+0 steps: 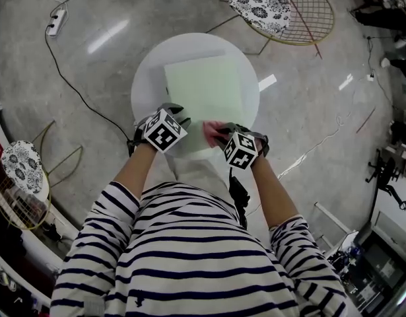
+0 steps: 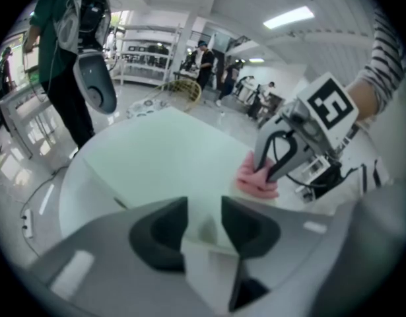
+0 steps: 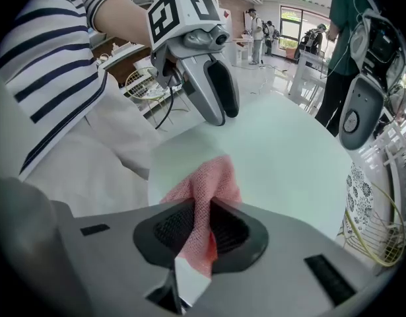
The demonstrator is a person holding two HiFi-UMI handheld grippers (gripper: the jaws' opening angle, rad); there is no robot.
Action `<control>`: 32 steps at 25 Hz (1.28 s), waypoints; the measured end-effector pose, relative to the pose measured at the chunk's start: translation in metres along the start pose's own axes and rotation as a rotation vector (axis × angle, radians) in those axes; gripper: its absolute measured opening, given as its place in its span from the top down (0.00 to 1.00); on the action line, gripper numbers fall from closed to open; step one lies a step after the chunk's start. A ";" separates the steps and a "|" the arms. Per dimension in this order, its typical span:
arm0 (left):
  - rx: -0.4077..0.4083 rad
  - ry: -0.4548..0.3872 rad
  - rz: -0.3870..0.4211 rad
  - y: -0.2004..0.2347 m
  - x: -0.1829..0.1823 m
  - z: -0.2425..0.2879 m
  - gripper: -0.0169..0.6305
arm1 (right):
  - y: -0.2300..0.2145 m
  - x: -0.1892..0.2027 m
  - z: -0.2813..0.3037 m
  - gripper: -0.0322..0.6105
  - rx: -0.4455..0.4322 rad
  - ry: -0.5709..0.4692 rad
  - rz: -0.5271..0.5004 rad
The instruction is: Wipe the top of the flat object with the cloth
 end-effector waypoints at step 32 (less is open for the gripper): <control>-0.004 0.134 0.074 -0.001 0.002 0.012 0.71 | -0.132 -0.075 0.003 0.84 0.130 -0.010 -0.066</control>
Point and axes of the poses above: the fingertips, and each gripper's own axes: z forward along the fingers, y to its left, x out of its underside, the point moved 2 cm from there along -z, backward along the fingers, and after that the axes turned 1 degree about -x, right-handed, at the moved point
